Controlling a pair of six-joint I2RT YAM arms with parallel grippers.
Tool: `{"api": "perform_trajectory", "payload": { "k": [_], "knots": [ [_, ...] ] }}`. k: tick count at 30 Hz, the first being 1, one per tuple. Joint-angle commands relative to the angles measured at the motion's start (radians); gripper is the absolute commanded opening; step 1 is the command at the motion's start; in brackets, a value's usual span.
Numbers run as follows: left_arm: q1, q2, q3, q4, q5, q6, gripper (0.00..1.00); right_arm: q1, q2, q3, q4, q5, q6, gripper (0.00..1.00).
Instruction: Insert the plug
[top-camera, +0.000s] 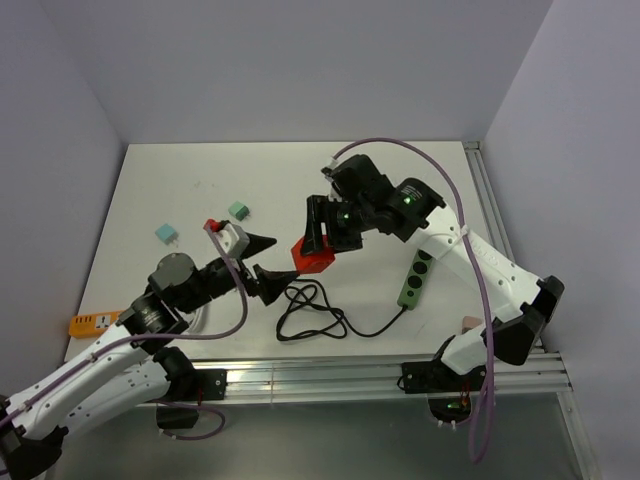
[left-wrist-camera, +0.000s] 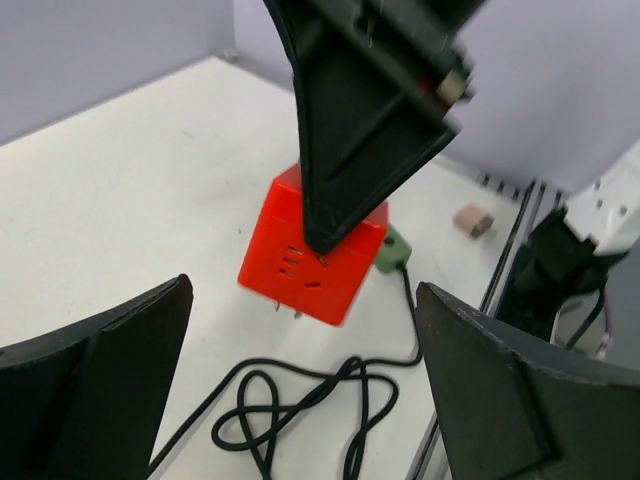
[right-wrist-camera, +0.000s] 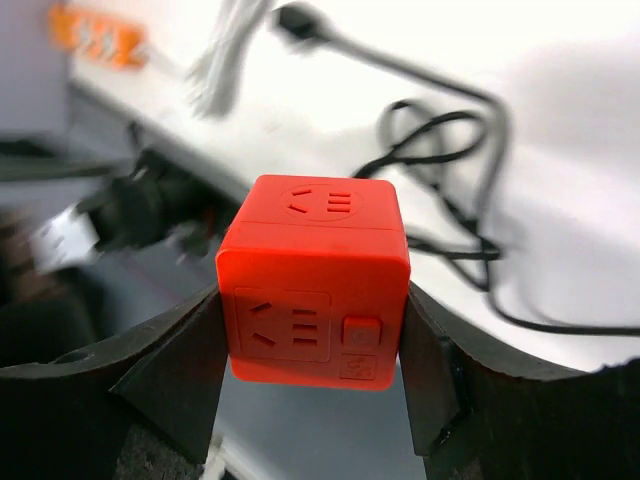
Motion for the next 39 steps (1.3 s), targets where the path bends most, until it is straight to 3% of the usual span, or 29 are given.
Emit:
{"api": "perform_trajectory", "payload": {
  "k": [1,4,7,10,16,22,34,39],
  "knots": [
    [0.001,-0.082,0.066,-0.003,-0.138,-0.159,1.00,-0.072,-0.076,-0.071,0.010,0.197,-0.016,0.00],
    [0.001,-0.127,0.092,-0.133,-0.362,-0.275,1.00,-0.134,-0.097,-0.131,0.027,0.271,-0.033,0.00],
    [0.001,-0.134,0.138,-0.259,-0.494,-0.398,0.99,-0.233,-0.134,-0.220,0.076,0.341,-0.054,0.00],
    [0.001,-0.124,0.151,-0.267,-0.425,-0.426,1.00,-0.345,-0.178,-0.305,0.104,0.382,-0.048,0.00],
    [0.001,-0.082,0.137,-0.295,-0.372,-0.538,1.00,-0.551,-0.169,-0.299,0.009,0.559,-0.085,0.00],
    [0.001,-0.079,0.073,-0.213,-0.286,-0.588,1.00,-0.749,-0.152,-0.312,0.010,0.545,-0.149,0.00],
    [0.001,-0.087,0.051,-0.149,-0.215,-0.607,0.99,-0.858,0.013,-0.334,0.157,0.300,-0.270,0.00],
    [0.001,-0.096,0.037,-0.136,-0.229,-0.590,0.99,-0.892,0.039,-0.377,0.226,0.277,-0.281,0.00]
  ]
}}
